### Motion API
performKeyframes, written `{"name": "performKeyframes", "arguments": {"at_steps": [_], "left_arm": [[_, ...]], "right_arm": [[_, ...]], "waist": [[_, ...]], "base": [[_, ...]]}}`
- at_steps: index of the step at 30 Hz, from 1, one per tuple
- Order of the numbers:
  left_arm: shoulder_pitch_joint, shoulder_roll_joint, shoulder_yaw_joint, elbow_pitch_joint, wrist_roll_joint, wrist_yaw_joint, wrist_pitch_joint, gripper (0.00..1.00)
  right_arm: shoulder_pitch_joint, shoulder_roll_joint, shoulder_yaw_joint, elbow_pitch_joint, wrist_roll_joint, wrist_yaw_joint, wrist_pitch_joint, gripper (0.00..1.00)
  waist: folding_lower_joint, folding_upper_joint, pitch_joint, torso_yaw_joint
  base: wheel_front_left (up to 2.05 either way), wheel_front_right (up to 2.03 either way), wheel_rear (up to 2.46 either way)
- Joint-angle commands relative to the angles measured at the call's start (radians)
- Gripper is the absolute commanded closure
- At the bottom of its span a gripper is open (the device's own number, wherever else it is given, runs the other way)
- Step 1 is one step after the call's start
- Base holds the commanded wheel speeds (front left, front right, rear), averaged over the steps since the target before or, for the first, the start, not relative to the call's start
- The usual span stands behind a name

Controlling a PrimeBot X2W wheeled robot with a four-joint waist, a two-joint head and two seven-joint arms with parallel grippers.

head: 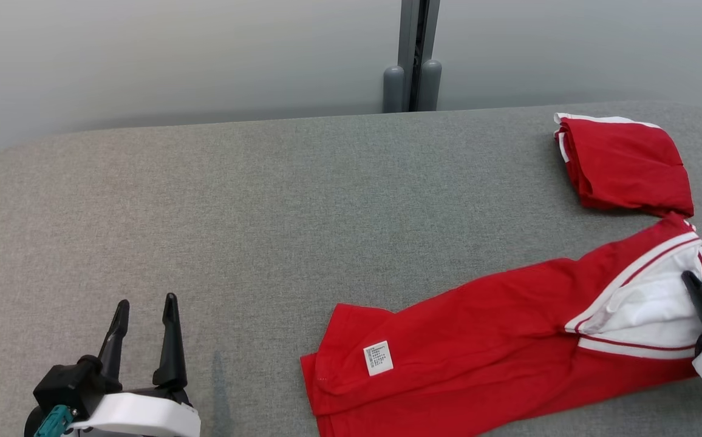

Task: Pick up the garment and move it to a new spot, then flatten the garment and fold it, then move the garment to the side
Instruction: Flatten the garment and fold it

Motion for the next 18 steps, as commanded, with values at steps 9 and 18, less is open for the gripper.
{"name": "performKeyframes", "arguments": {"at_steps": [9, 18], "left_arm": [[0.017, 0.003, 0.007, 0.005, 0.006, -0.003, -0.002, 0.0], [0.012, 0.005, -0.002, 0.014, -0.001, -0.005, -0.001, 0.0]], "right_arm": [[0.06, 0.011, -0.077, -0.31, -0.085, 0.0, 0.07, 1.0], [0.187, 0.107, -0.118, -0.684, -0.2, 0.0, 0.267, 1.0]], "waist": [[0.0, 0.0, -0.014, 0.002], [0.0, 0.0, -0.023, 0.028]], "base": [[0.0, 0.0, 0.0], [0.0, 0.0, 0.0]]}}
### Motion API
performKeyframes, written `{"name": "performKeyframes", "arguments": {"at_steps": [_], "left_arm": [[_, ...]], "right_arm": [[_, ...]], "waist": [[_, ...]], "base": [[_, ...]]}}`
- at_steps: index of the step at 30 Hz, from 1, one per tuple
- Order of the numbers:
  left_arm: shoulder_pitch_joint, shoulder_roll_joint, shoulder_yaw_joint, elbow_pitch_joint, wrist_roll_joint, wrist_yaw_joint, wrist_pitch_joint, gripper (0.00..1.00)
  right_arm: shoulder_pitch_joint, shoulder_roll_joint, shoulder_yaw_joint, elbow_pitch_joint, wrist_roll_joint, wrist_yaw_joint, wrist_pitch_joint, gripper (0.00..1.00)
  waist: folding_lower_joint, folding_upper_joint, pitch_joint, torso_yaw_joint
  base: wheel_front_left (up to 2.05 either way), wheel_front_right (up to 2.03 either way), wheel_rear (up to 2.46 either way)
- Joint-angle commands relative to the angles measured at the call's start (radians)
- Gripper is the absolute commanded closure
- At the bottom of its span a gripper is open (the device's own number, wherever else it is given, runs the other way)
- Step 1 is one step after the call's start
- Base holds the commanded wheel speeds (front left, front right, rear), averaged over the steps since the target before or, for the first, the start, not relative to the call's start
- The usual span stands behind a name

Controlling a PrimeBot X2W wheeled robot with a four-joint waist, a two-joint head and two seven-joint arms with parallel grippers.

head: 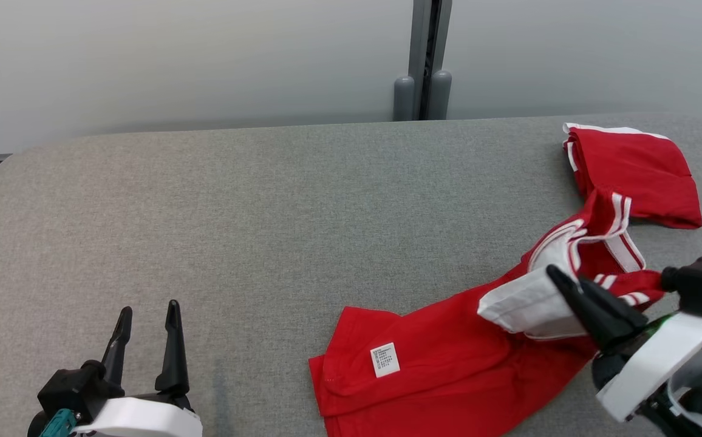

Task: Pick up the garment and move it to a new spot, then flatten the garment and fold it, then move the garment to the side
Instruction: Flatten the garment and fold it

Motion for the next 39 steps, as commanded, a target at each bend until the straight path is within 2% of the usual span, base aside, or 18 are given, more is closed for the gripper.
{"name": "performKeyframes", "arguments": {"at_steps": [1, 2, 6, 9, 21, 30, 32, 33, 34, 35, 36, 39], "left_arm": [[0.0, 0.006, 0.002, 0.002, -0.002, -0.004, -0.001, 0.0], [0.0, 0.006, 0.002, 0.002, -0.002, -0.004, -0.001, 0.0], [-0.006, 0.003, -0.006, 0.005, 0.0, -0.005, 0.001, 0.0], [-0.012, 0.002, -0.011, 0.009, 0.0, -0.007, 0.001, 0.0], [-0.01, -0.001, -0.021, 0.025, -0.008, -0.009, 0.001, 0.0], [-0.008, 0.003, -0.017, 0.026, -0.011, -0.005, 0.0, 0.0], [-0.007, 0.004, -0.016, 0.025, -0.012, -0.003, -0.001, 0.0], [-0.007, 0.005, -0.015, 0.024, -0.013, -0.003, -0.001, 0.0], [-0.008, 0.005, -0.014, 0.024, -0.014, -0.002, -0.001, 0.0], [-0.008, 0.005, -0.014, 0.024, -0.015, -0.001, -0.001, 0.0], [-0.009, 0.005, -0.014, 0.024, -0.015, 0.0, -0.001, 0.0], [-0.011, 0.002, -0.015, 0.025, -0.015, 0.001, -0.001, 0.0]], "right_arm": [[0.02, 0.023, 0.005, -0.039, -0.021, 0.001, 0.033, 1.0], [0.02, 0.023, 0.005, -0.039, -0.021, 0.001, 0.033, 1.0], [0.046, 0.087, 0.042, -0.106, -0.062, 0.001, 0.116, 1.0], [0.05, 0.132, 0.067, -0.106, -0.084, 0.001, 0.15, 1.0], [0.034, 0.242, 0.155, 0.059, -0.138, 0.001, 0.234, 1.0], [0.021, 0.289, 0.21, 0.145, -0.145, 0.001, 0.232, 1.0], [0.018, 0.296, 0.221, 0.161, -0.144, 0.001, 0.227, 0.93], [0.017, 0.299, 0.226, 0.164, -0.142, 0.001, 0.226, 0.84], [0.015, 0.3, 0.232, 0.168, -0.14, 0.001, 0.225, 0.62], [0.011, 0.301, 0.239, 0.172, -0.138, 0.001, 0.224, 0.25], [0.007, 0.302, 0.243, 0.174, -0.134, 0.001, 0.218, 0.0], [-0.007, 0.305, 0.255, 0.159, -0.118, 0.001, 0.197, 0.0]], "waist": [[0.0, -0.0001, -0.002, 0.01], [0.0, -0.0001, -0.002, 0.01], [0.0, -0.0001, -0.004, 0.039], [0.0, -0.0001, -0.004, 0.067], [0.0, -0.0001, -0.01, 0.17], [0.0, -0.0001, -0.012, 0.194], [0.0, -0.0001, -0.011, 0.193], [0.0, -0.0001, -0.011, 0.191], [0.0, -0.0001, -0.01, 0.189], [0.0, -0.0001, -0.01, 0.187], [0.0, -0.0001, -0.009, 0.184], [0.0, -0.0001, -0.01, 0.173]], "base": [[0.0, 0.0, 0.0], [0.0, 0.0, 0.0], [0.0, 0.0, 0.0], [0.0, 0.0, 0.0], [0.0, 0.0, 0.0], [0.0, 0.0, 0.0], [0.0, 0.0, 0.0], [0.0, 0.0, 0.0], [0.0, 0.0, 0.0], [0.0, 0.0, 0.0], [0.0, 0.0, 0.0], [0.0, 0.0, 0.0]]}}
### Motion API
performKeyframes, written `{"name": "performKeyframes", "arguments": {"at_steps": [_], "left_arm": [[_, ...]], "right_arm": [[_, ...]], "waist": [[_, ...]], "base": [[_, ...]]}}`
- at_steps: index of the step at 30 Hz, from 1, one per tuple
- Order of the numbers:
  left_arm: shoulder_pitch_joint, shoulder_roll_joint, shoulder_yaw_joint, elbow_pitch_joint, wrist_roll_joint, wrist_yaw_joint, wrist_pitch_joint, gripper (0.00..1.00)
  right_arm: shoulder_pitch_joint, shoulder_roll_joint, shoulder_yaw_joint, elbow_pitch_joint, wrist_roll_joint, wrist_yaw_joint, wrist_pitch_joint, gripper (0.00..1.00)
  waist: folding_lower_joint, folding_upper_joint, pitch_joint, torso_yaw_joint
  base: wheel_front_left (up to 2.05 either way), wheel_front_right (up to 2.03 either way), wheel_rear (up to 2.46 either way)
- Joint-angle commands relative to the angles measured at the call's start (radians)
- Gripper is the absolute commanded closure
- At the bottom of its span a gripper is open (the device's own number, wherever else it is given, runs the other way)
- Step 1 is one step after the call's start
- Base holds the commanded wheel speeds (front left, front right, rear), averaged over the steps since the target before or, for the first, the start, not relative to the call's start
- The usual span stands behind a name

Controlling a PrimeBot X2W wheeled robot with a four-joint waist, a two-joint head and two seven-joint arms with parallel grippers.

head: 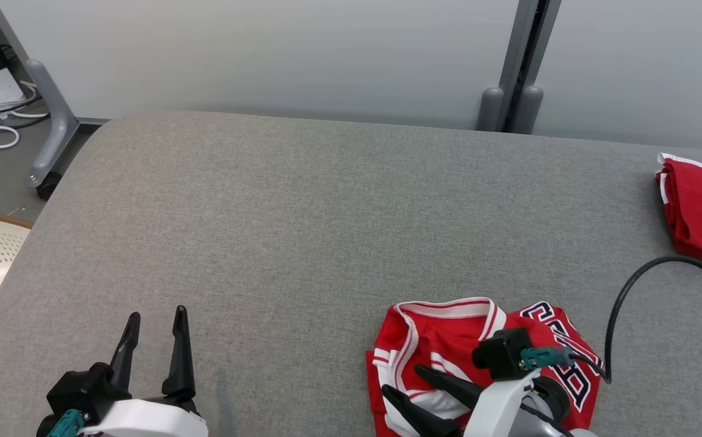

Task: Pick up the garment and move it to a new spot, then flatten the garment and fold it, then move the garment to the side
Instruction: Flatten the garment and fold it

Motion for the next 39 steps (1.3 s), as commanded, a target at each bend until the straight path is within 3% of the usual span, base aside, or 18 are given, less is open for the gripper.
{"name": "performKeyframes", "arguments": {"at_steps": [1, 11, 18, 25, 30, 39], "left_arm": [[-0.008, 0.004, 0.002, 0.0, -0.002, 0.005, -0.004, 0.0], [0.008, 0.015, 0.006, 0.001, -0.009, 0.003, -0.004, 0.0], [0.027, 0.028, 0.009, -0.009, -0.014, 0.009, 0.001, 0.0], [0.043, 0.033, 0.003, -0.02, -0.017, 0.012, 0.002, 0.0], [0.039, 0.035, 0.001, -0.028, -0.019, 0.011, 0.002, 0.0], [0.021, 0.038, -0.008, -0.028, -0.019, 0.013, 0.002, 0.0]], "right_arm": [[-0.016, -0.004, 0.005, -0.017, 0.021, 0.001, -0.019, 0.0], [-0.007, -0.062, 0.035, -0.166, 0.162, 0.001, -0.019, 0.0], [0.037, -0.132, -0.084, -0.298, 0.22, 0.001, -0.056, 0.0], [0.082, -0.169, -0.315, -0.284, 0.11, 0.001, -0.122, 0.0], [0.12, -0.135, -0.464, -0.223, -0.024, 0.001, -0.154, 0.0], [0.123, -0.085, -0.542, -0.119, -0.116, 0.001, -0.175, 0.0]], "waist": [[0.0, 0.0, -0.002, -0.01], [0.0, 0.0, -0.035, -0.047], [0.0, 0.0, -0.068, -0.068], [0.0, 0.0, -0.077, -0.087], [0.0, 0.0, -0.074, -0.094], [0.0, 0.0, -0.058, -0.095]], "base": [[0.0, 0.0, 0.0], [0.0, 0.0, 0.0], [0.0, 0.0, 0.0], [0.0, 0.0, 0.0], [0.0, 0.0, 0.0], [0.0, 0.0, 0.0]]}}
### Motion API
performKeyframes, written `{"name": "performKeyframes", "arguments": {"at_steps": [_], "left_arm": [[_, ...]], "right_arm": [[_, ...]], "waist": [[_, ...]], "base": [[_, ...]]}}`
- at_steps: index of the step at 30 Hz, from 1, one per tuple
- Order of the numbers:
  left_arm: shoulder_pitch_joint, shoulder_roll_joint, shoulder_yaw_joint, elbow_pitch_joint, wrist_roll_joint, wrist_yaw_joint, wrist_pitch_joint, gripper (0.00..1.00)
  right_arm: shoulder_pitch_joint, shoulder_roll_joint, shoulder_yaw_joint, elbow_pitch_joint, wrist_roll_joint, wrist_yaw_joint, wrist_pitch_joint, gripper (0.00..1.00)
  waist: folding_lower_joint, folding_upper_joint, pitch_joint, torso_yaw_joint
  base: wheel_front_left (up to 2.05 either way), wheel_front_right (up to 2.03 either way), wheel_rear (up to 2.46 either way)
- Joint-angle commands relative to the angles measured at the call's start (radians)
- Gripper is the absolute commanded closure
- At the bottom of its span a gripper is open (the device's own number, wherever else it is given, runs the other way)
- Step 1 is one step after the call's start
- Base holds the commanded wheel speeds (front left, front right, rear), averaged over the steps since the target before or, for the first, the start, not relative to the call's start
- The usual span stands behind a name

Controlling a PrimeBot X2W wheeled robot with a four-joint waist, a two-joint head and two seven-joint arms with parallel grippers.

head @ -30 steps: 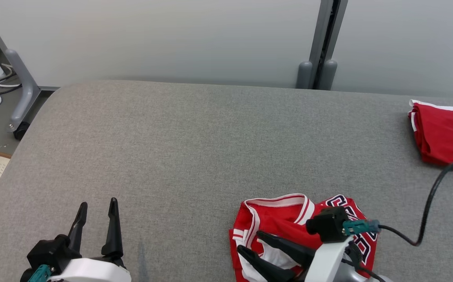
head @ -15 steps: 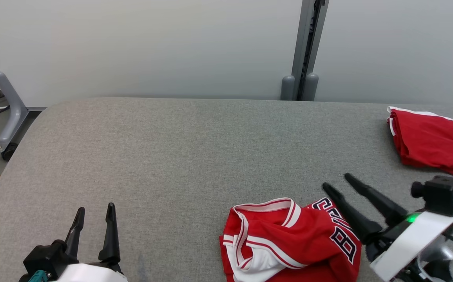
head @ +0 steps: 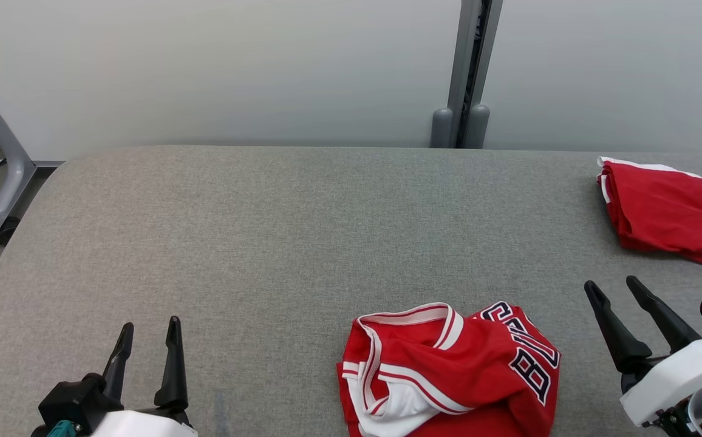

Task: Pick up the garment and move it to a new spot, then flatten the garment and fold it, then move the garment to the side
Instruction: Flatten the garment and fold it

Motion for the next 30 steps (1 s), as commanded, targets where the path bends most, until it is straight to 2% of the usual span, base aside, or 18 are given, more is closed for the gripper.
{"name": "performKeyframes", "arguments": {"at_steps": [1, 6, 12, 13, 14, 15, 20, 24, 27, 30], "left_arm": [[-0.017, 0.008, -0.001, 0.001, -0.003, 0.003, -0.001, 0.0], [-0.022, 0.011, -0.008, 0.005, -0.001, 0.002, 0.003, 0.0], [-0.02, 0.011, -0.014, 0.006, -0.004, 0.001, 0.004, 0.0], [-0.019, 0.011, -0.015, 0.007, -0.005, 0.001, 0.004, 0.0], [-0.019, 0.011, -0.016, 0.007, -0.005, 0.001, 0.004, 0.0], [-0.02, 0.011, -0.018, 0.008, -0.005, 0.0, 0.004, 0.0], [-0.027, 0.014, -0.022, 0.007, -0.004, 0.002, 0.005, 0.0], [-0.025, 0.014, -0.026, 0.009, -0.005, 0.003, 0.007, 0.0], [-0.022, 0.014, -0.028, 0.009, -0.006, 0.003, 0.007, 0.0], [-0.018, 0.016, -0.028, 0.007, -0.007, 0.004, 0.006, 0.0]], "right_arm": [[-0.013, 0.001, 0.001, 0.013, -0.004, 0.001, -0.002, 0.0], [-0.028, -0.015, 0.015, 0.09, -0.032, 0.001, 0.009, 0.0], [-0.046, -0.005, 0.022, 0.174, -0.043, 0.001, 0.005, 0.0], [-0.052, -0.002, 0.027, 0.19, -0.04, 0.001, 0.004, 0.24], [-0.061, 0.002, 0.032, 0.204, -0.035, 0.001, 0.002, 0.53], [-0.068, 0.003, 0.039, 0.219, -0.033, 0.001, 0.006, 1.0], [-0.109, -0.011, 0.087, 0.284, -0.038, 0.001, 0.06, 1.0], [-0.124, -0.012, 0.106, 0.352, -0.021, 0.001, 0.157, 1.0], [-0.119, 0.002, 0.116, 0.379, -0.015, 0.001, 0.212, 1.0], [-0.11, 0.02, 0.147, 0.382, -0.004, 0.001, 0.221, 1.0]], "waist": [[0.0, 0.0, -0.001, 0.002], [0.0, 0.0, -0.009, 0.016], [0.0, 0.0, -0.013, 0.037], [0.0, 0.0, -0.013, 0.041], [0.0, 0.0, -0.013, 0.046], [0.0, 0.0, -0.013, 0.051], [0.0, 0.0, -0.014, 0.073], [0.0, 0.0, -0.015, 0.095], [0.0, 0.0, -0.014, 0.114], [0.0, 0.0, -0.01, 0.129]], "base": [[0.0, 0.0, 0.0], [0.0, 0.0, 0.0], [0.0, 0.0, 0.0], [0.0, 0.0, 0.0], [0.0, 0.0, 0.0], [0.0, 0.0, 0.0], [0.0, 0.0, 0.0], [0.0, 0.0, 0.0], [0.0, 0.0, 0.0], [0.0, 0.0, 0.0]]}}
